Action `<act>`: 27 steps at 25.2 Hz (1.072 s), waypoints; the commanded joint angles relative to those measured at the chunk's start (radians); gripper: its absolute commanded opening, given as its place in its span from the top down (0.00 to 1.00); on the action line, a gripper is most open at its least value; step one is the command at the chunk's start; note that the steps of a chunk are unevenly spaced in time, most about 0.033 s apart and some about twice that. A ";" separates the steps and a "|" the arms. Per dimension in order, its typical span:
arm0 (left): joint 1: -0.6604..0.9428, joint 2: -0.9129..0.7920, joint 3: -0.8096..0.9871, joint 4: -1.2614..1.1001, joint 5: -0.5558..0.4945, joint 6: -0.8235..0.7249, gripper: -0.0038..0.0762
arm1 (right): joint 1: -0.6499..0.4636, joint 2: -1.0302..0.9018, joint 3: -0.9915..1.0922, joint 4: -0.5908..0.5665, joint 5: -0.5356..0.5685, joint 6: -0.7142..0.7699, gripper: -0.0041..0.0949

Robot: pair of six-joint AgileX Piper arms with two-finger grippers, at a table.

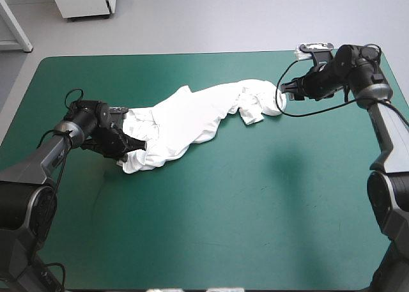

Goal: Fold the cloth

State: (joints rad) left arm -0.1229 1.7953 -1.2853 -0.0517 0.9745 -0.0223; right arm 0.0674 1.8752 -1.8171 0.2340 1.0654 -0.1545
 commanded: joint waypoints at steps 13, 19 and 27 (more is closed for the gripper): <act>0.003 -0.034 -0.021 0.016 -0.016 -0.008 0.96 | 0.102 0.264 -0.312 -0.187 0.004 0.125 0.45; 0.003 -0.034 -0.021 0.016 -0.034 -0.008 0.96 | 0.100 0.342 -0.353 -0.221 0.014 0.136 0.46; 0.003 -0.034 -0.021 0.016 -0.037 -0.008 0.96 | 0.100 0.399 -0.359 -0.220 0.077 0.137 0.92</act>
State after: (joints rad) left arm -0.1229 1.7953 -1.2853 -0.0525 0.9725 -0.0223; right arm 0.1732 2.3196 -2.1514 0.0252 1.1159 -0.0145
